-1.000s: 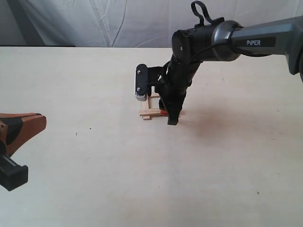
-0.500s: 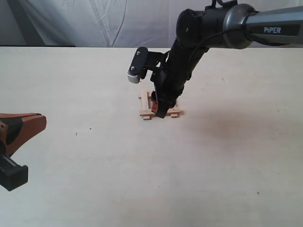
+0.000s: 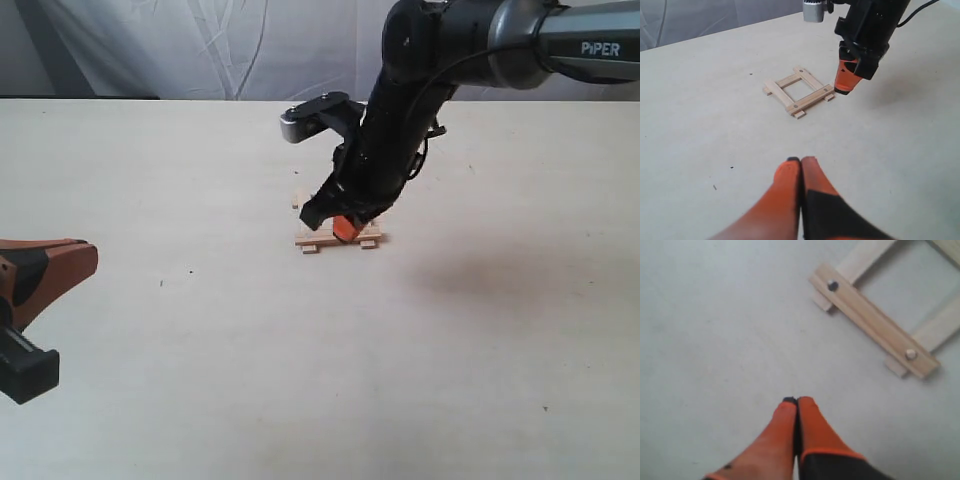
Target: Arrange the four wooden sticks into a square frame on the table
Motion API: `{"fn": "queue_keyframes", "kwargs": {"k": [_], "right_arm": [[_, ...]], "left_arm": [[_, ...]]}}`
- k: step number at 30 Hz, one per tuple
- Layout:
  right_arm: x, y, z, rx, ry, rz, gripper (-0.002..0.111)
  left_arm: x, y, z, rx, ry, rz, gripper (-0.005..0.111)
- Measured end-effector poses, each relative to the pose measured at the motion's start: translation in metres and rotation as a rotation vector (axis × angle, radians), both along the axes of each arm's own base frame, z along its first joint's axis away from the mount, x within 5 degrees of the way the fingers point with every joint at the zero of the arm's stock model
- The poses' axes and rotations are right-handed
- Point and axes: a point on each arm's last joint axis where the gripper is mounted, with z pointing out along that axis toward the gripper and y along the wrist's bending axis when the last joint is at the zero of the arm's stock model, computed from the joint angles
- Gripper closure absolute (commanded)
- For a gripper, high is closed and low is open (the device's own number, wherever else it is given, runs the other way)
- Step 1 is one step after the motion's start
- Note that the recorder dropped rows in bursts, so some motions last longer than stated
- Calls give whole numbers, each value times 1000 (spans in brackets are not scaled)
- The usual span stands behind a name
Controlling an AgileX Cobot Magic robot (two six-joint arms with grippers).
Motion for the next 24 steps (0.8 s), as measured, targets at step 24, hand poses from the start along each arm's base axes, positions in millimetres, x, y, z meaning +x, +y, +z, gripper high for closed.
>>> {"fn": "queue_keyframes", "kwargs": {"k": [24], "right_arm": [[-175, -223, 74, 38, -406, -790, 108]], "left_arm": [[0, 0, 0, 0, 0, 0, 107]]}}
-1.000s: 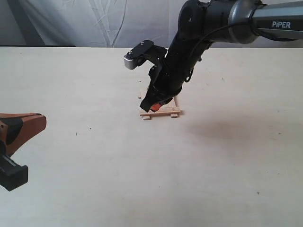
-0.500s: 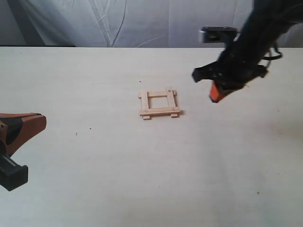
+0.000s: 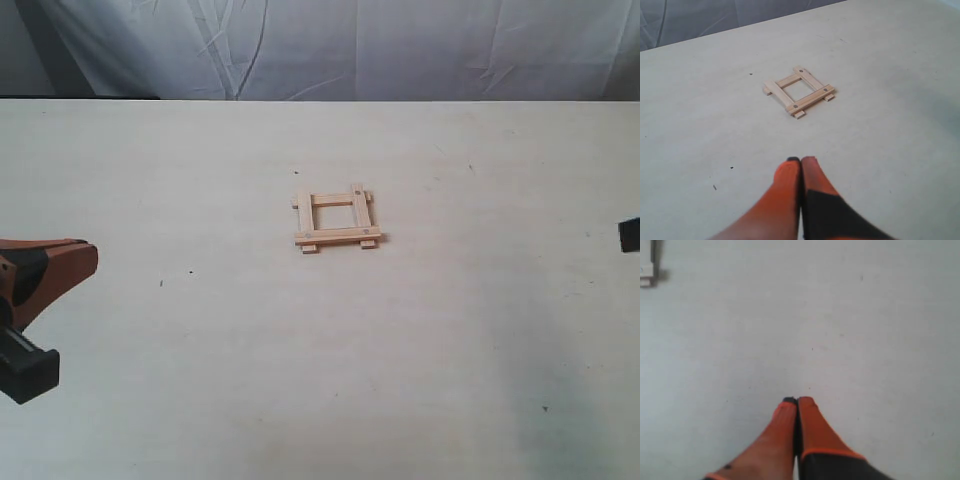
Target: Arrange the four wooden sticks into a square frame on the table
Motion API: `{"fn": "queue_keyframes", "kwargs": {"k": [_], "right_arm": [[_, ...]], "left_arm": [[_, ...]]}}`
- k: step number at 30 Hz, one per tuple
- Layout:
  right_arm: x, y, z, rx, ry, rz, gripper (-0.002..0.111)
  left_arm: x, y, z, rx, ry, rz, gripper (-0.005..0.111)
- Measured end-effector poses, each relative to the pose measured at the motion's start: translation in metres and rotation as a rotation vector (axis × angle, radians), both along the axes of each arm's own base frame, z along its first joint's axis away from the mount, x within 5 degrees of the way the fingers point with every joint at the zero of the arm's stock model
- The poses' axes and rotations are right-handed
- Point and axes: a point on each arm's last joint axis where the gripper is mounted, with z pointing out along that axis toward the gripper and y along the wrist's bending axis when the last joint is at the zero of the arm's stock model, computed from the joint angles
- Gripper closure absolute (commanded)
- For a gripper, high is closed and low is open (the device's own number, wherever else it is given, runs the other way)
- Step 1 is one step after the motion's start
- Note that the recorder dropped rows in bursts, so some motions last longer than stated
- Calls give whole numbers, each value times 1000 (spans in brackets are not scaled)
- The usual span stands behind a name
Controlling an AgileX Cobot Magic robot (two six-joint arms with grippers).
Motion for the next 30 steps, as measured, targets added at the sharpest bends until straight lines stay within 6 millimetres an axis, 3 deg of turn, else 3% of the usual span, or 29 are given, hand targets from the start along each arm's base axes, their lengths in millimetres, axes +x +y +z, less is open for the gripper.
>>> {"fn": "queue_keyframes", "kwargs": {"k": [9, 17, 22, 30], "right_arm": [[-65, 1, 39, 14, -402, -17, 108], [-100, 2, 56, 15, -594, -16, 108], [-106, 0, 50, 8, -643, -32, 108], [-116, -9, 15, -1, -624, -161, 108]], "left_arm": [[0, 0, 0, 0, 0, 0, 107], [0, 0, 0, 0, 0, 0, 107], [0, 0, 0, 0, 0, 0, 107], [0, 0, 0, 0, 0, 0, 107]]}}
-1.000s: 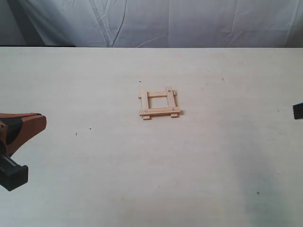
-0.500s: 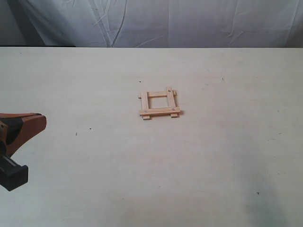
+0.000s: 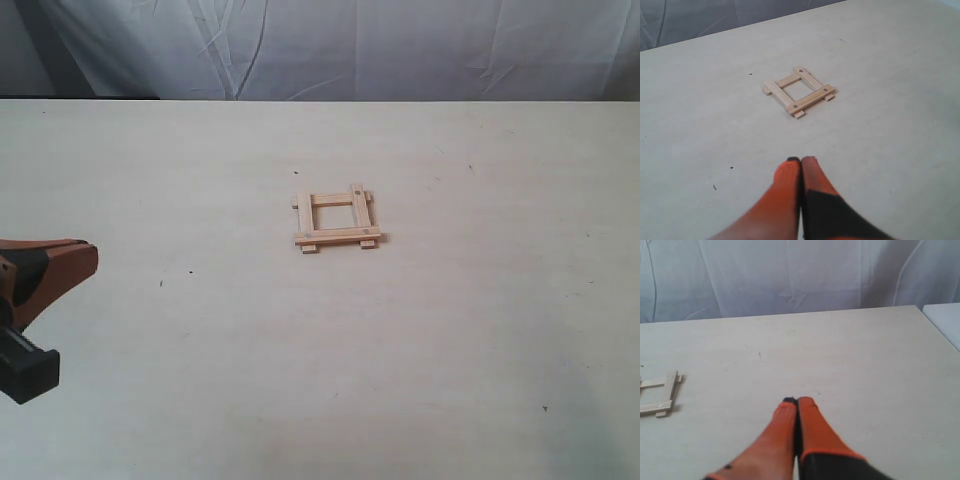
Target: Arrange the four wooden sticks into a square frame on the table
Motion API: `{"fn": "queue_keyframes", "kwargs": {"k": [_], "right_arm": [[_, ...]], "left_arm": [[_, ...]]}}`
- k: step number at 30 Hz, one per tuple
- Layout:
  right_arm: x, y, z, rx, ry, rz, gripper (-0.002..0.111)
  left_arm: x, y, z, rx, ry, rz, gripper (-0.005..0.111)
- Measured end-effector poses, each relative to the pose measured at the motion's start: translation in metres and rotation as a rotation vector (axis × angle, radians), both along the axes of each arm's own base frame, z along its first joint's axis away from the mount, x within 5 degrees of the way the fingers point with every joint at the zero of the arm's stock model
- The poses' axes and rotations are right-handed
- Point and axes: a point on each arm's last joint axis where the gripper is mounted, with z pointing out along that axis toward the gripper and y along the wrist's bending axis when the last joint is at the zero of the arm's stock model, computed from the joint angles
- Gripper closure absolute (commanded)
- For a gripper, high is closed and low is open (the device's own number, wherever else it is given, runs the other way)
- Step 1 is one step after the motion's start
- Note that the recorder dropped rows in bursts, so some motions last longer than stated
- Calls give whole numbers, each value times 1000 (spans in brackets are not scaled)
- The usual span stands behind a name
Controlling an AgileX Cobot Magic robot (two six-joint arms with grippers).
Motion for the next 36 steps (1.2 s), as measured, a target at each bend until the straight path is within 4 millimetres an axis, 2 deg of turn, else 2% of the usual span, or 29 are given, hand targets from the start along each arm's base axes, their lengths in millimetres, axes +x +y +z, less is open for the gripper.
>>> {"fn": "queue_keyframes", "kwargs": {"k": [8, 16, 23, 26, 36], "right_arm": [[-10, 0, -31, -47, -56, 14, 108], [-14, 0, -50, -84, -105, 26, 108], [-6, 1, -91, -78, -33, 31, 108], [-5, 1, -97, -65, -31, 32, 108], [-5, 1, -96, -55, -43, 32, 108]], "left_arm": [[0, 0, 0, 0, 0, 0, 107], [0, 0, 0, 0, 0, 0, 107], [0, 0, 0, 0, 0, 0, 107], [0, 0, 0, 0, 0, 0, 107], [0, 0, 0, 0, 0, 0, 107]]}}
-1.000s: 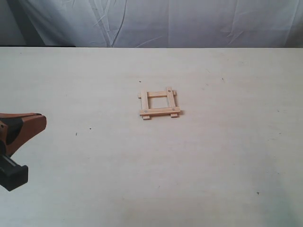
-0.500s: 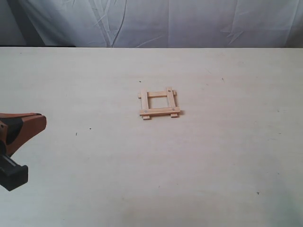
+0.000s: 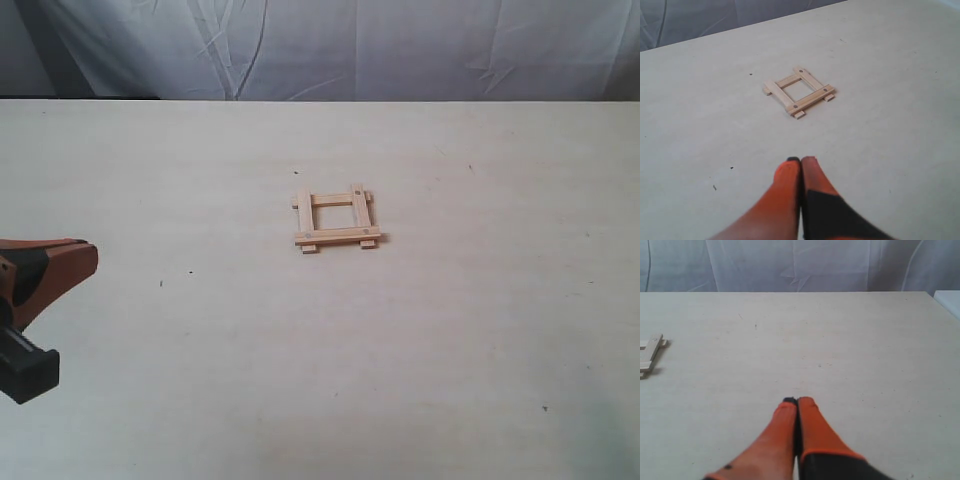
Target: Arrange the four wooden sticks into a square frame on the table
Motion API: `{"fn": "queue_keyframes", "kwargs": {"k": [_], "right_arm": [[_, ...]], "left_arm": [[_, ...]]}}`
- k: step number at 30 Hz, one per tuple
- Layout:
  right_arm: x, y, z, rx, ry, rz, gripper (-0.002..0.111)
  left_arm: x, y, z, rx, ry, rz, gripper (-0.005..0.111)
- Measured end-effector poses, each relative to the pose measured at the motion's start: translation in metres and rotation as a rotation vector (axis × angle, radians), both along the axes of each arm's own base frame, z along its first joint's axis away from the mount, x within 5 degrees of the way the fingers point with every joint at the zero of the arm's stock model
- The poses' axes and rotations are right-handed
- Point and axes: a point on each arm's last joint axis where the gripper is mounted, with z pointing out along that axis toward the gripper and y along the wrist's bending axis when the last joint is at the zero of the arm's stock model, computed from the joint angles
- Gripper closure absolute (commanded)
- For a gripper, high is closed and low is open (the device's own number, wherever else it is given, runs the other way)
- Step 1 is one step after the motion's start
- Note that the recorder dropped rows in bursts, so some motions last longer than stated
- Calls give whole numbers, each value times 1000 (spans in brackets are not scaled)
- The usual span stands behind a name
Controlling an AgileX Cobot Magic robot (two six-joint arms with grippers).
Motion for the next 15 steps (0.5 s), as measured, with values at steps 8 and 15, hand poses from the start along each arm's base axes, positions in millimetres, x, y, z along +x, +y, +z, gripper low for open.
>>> {"fn": "queue_keyframes", "kwargs": {"k": [8, 15], "right_arm": [[0, 0, 0, 0, 0, 0, 108], [0, 0, 0, 2, 0, 0, 108]], "left_arm": [[1, 3, 2, 117, -78, -27, 107], [-5, 41, 16, 142, -205, 233, 107]]}}
